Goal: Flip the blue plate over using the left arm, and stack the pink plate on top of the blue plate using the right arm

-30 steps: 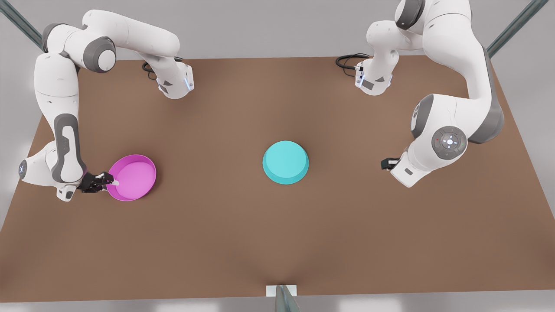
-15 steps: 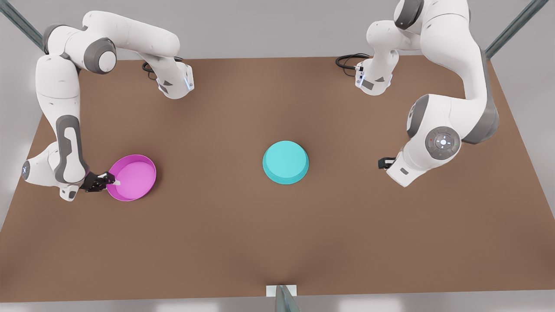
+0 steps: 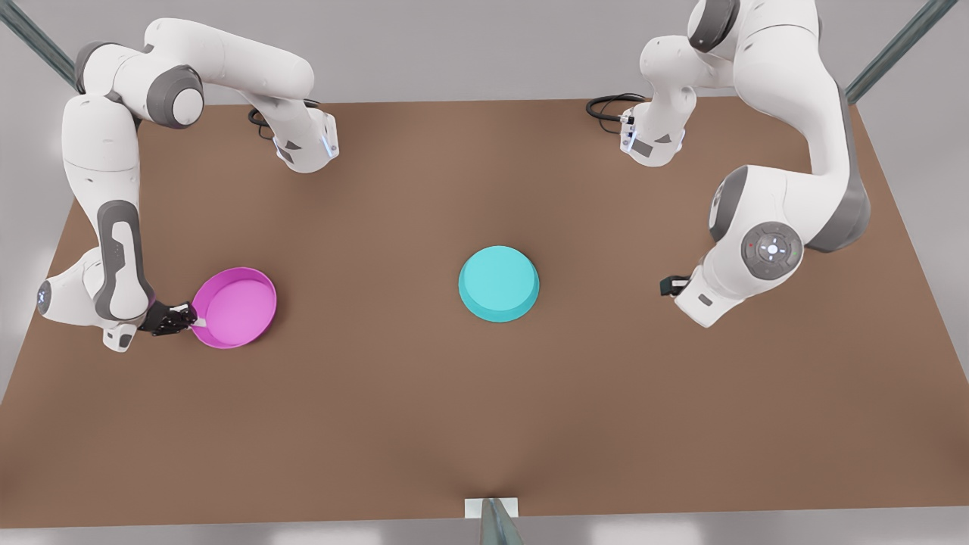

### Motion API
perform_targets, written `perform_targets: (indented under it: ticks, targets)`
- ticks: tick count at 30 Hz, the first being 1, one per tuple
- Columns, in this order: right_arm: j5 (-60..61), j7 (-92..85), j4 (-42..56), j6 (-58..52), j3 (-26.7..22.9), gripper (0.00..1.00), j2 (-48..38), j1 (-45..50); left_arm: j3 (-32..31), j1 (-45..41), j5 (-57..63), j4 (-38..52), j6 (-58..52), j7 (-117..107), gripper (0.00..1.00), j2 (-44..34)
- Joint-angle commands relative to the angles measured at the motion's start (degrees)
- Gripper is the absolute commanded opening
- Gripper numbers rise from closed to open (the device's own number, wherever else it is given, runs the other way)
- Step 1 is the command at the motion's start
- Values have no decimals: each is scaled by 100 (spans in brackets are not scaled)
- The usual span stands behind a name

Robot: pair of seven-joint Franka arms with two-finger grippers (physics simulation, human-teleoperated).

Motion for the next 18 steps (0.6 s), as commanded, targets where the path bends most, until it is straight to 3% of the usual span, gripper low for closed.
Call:
perform_targets:
  ticks: [1,18]
  targets:
    - [-9,0,-5,7,3,21,2,0,0,0,8,0,0,-2,100,0]
    - [52,79,-462,-98,82,21,-437,44,0,-18,8,9,-9,7,100,8]
